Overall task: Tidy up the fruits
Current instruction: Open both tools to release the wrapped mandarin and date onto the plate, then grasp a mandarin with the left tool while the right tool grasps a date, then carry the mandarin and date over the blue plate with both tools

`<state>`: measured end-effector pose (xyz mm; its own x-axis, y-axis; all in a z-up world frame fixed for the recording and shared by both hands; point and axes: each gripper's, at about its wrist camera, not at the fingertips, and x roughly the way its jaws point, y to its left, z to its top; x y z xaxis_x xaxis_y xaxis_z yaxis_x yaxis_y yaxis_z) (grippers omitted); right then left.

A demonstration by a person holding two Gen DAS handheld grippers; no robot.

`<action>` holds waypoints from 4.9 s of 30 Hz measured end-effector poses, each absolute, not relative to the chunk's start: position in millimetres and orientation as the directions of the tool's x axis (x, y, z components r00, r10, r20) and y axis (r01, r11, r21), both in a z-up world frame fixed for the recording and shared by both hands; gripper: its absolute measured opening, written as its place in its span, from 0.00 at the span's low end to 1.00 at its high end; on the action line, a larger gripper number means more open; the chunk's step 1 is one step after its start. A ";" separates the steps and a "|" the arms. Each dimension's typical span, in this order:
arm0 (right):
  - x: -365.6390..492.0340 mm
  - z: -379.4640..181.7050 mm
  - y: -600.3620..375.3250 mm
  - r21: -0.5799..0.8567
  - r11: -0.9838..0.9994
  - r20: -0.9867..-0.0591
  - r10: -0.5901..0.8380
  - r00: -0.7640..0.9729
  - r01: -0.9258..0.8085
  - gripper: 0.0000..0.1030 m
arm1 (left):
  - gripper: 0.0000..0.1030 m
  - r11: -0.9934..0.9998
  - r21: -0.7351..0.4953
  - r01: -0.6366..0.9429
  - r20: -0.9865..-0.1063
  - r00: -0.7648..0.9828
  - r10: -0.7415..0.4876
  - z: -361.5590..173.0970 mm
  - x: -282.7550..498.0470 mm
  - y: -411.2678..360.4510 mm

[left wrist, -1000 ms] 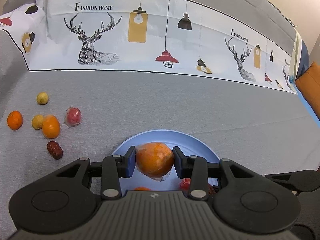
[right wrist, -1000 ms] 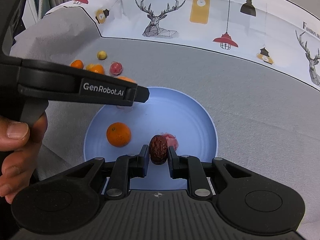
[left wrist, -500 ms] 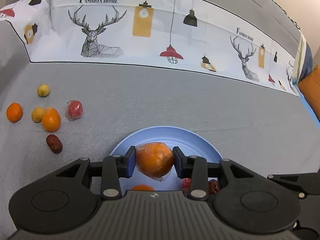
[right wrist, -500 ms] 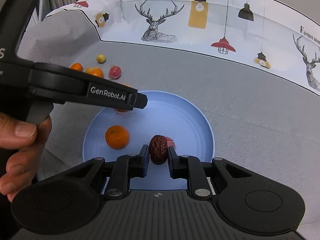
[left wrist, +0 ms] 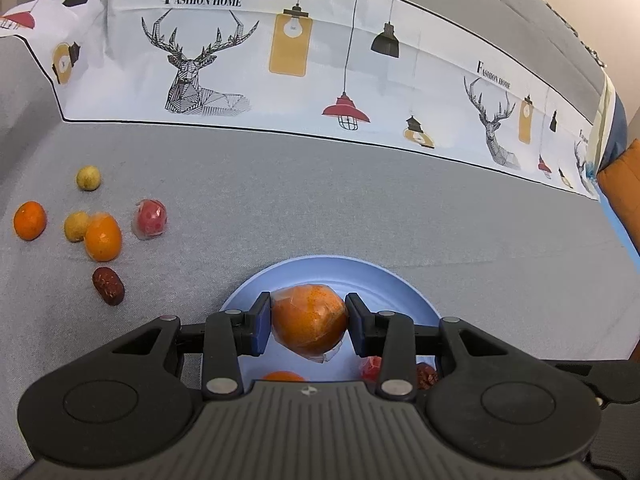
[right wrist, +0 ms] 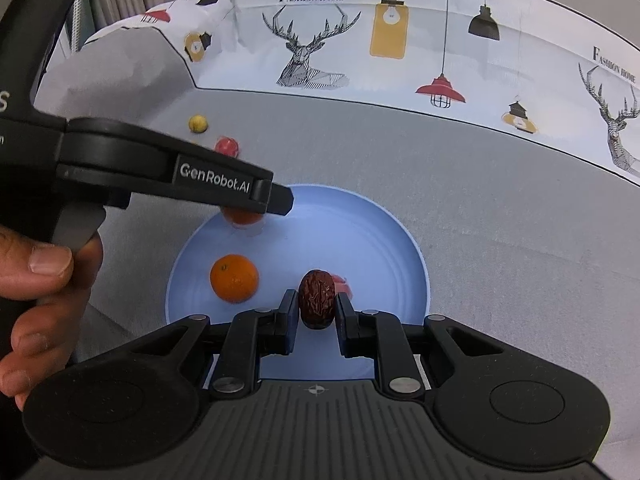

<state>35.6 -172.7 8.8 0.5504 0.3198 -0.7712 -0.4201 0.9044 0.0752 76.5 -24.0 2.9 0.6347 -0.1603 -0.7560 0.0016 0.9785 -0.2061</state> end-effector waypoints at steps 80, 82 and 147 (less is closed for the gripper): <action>123.5 7.0 -12.5 0.129 0.810 -0.676 0.494 0.547 -0.572 0.22 | 0.37 0.858 -0.067 -0.509 -0.832 0.503 0.234 -7.7 147.8 173.8; 115.7 27.7 -29.3 0.136 0.821 -0.632 0.503 0.590 -0.555 0.22 | 0.37 0.872 -0.084 -0.482 -0.814 0.538 0.219 1.7 140.1 166.7; 24.9 8.1 -174.4 0.172 0.946 -0.755 0.306 0.580 -0.274 0.22 | 0.37 0.988 -0.118 0.096 -0.755 0.637 -0.152 12.1 64.0 -22.5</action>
